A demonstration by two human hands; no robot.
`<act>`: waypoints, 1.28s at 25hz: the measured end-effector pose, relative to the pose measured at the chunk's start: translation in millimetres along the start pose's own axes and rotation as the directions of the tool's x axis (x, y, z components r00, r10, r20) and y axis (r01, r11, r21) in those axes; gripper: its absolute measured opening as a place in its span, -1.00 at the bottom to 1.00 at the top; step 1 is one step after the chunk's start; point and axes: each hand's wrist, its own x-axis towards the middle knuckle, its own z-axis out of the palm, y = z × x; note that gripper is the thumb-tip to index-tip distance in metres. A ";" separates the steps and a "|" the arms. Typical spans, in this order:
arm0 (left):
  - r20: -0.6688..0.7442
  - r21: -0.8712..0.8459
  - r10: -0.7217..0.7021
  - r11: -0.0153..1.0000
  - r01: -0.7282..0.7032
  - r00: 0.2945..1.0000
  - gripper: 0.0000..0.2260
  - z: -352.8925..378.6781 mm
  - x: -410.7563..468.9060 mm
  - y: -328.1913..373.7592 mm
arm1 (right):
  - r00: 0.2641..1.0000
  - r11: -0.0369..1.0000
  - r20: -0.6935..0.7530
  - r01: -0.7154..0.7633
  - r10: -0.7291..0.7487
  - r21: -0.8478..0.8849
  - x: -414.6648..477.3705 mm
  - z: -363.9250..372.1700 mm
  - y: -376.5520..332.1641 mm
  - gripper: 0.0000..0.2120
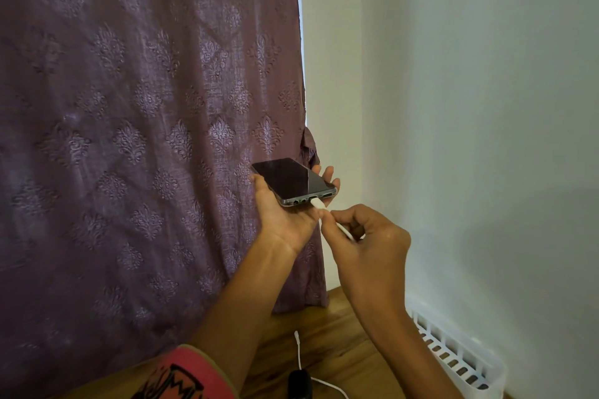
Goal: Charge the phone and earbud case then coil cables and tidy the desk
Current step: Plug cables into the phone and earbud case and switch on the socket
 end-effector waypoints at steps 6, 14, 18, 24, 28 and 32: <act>0.004 0.024 0.005 1.000 -0.005 1.000 -0.29 -5.6 1.9 0.1 | 1.000 0.999 0.024 -0.007 0.008 -0.037 -7.8 4.9 1.9 -0.93; 0.001 0.081 0.005 0.997 -0.005 1.000 -0.27 -7.2 3.8 -3.5 | 1.000 1.000 0.015 0.015 -0.015 -0.005 -5.3 9.9 -2.6 -0.87; -0.016 0.073 -0.010 0.997 0.011 1.000 -0.25 -15.0 5.5 -2.5 | 0.997 1.000 0.071 -0.011 0.013 -0.023 -5.9 12.8 4.3 -0.92; -0.042 0.068 -0.004 0.998 0.007 0.999 -0.27 -39.8 5.7 -3.3 | 0.969 0.974 0.171 -0.197 0.177 0.109 -6.5 9.4 12.4 -0.80; -0.082 0.189 0.028 0.982 -0.012 0.996 -0.38 -73.5 -4.3 -2.3 | 0.845 0.837 0.283 -0.513 0.455 0.188 -10.8 10.3 35.4 -0.79; -0.274 0.414 0.142 0.910 -0.017 0.951 -0.46 -118.6 -18.5 -1.3 | 0.647 0.650 0.511 -0.731 0.565 0.208 -33.0 17.8 51.2 -0.86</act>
